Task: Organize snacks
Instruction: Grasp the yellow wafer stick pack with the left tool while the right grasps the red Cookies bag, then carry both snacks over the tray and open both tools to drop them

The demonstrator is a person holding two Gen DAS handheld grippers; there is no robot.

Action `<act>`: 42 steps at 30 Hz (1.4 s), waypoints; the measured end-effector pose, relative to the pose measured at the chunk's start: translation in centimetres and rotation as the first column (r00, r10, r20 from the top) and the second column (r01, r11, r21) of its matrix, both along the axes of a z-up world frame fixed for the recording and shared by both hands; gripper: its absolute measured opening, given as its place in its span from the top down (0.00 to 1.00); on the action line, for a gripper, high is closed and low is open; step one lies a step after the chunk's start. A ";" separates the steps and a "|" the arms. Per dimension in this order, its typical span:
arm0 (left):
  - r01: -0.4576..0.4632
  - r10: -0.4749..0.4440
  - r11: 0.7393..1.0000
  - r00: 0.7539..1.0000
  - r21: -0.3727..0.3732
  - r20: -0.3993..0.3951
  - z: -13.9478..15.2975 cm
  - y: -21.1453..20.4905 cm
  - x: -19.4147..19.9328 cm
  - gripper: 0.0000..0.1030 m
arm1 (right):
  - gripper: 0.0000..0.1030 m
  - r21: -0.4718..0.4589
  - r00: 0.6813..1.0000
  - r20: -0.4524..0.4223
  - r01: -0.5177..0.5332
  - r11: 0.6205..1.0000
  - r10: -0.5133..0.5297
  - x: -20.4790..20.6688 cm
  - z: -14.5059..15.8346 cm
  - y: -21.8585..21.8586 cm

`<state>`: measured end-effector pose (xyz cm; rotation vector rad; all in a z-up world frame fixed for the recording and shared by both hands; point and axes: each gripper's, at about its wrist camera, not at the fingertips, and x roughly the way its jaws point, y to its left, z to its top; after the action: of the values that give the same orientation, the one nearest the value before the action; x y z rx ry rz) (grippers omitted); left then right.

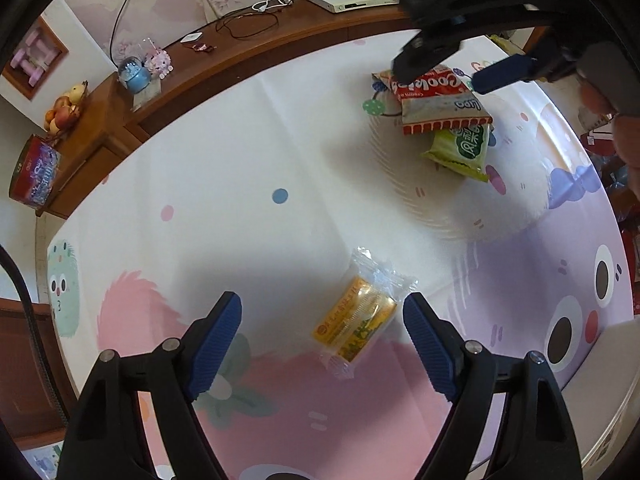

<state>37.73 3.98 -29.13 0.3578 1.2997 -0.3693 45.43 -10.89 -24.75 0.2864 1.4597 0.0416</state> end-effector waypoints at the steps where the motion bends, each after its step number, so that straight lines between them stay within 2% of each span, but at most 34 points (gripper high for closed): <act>1: 0.001 -0.001 1.000 1.000 0.006 0.001 -0.2 0.0 -0.1 0.21 | 0.28 -0.014 1.000 -0.004 -0.005 1.000 0.005 0.1 -0.2 0.4; 4: -0.003 0.003 1.000 1.000 0.009 -0.009 -0.6 0.1 0.2 0.26 | 0.36 -0.060 0.999 -0.021 -0.030 0.998 0.029 0.2 -1.0 1.5; 7: -0.019 0.019 1.000 0.999 0.004 -0.032 -1.1 0.2 0.3 0.31 | 0.48 -0.104 0.998 -0.044 -0.057 0.993 0.053 0.1 -1.7 2.4; 8: -0.022 0.022 1.000 0.999 0.005 -0.039 -1.2 0.2 0.3 0.36 | 0.55 -0.114 0.997 -0.044 -0.063 0.991 0.059 0.1 -1.7 2.5; 10: -0.029 0.029 1.000 0.998 -0.005 -0.049 -1.4 0.3 0.1 0.41 | 0.57 -0.126 0.996 -0.049 -0.079 0.989 0.073 -0.2 -1.9 2.6; 13: -0.039 0.036 0.999 0.997 -0.030 -0.070 -1.4 0.4 0.1 0.52 | 0.62 -0.131 0.995 -0.035 -0.095 0.987 0.091 -0.6 -1.7 2.6; 14: -0.046 0.043 0.998 0.996 -0.040 -0.074 -1.3 0.4 0.1 0.58 | 0.64 -0.133 0.995 -0.031 -0.101 0.986 0.098 -0.7 -1.7 2.6; 15: -0.048 0.045 0.998 0.996 -0.039 -0.071 -1.2 0.3 0.0 0.72 | 0.67 -0.134 0.994 -0.024 -0.113 0.984 0.111 -0.9 -1.5 2.6; 16: -0.048 0.045 0.998 0.997 -0.038 -0.067 -1.1 0.3 -0.1 0.76 | 0.68 -0.136 0.992 -0.014 -0.125 0.983 0.125 -1.1 -1.3 2.7; 21: -0.097 0.096 0.995 0.994 -0.031 -0.059 -0.6 0.5 -0.7 0.77 | 0.87 -0.107 0.987 0.031 -0.150 0.983 0.155 -1.7 0.0 3.2; 25: -0.140 0.138 0.989 0.989 -0.053 -0.043 0.7 1.4 -1.1 0.77 | 0.88 -0.091 0.982 0.058 -0.176 0.980 0.182 -2.4 1.3 3.4; 31: -0.210 0.210 0.970 0.978 -0.123 -0.018 4.5 3.1 -2.3 0.77 | 0.88 -0.011 0.979 0.111 -0.173 0.985 0.173 -3.9 4.0 3.1; 38: -0.239 0.253 0.953 0.966 -0.185 0.056 11.7 4.2 -7.0 0.77 | 0.88 0.067 0.962 0.209 -0.193 0.979 0.175 -8.8 10.5 1.5; 42: -0.252 0.274 0.947 0.957 -0.197 0.093 15.5 4.5 -10.5 0.77 | 0.88 0.102 0.943 0.276 -0.223 0.970 0.188 -13.4 14.8 0.3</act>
<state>27.19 8.51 -13.63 0.0471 1.1674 -0.2344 32.03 -10.63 -9.93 0.2245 1.2167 0.3354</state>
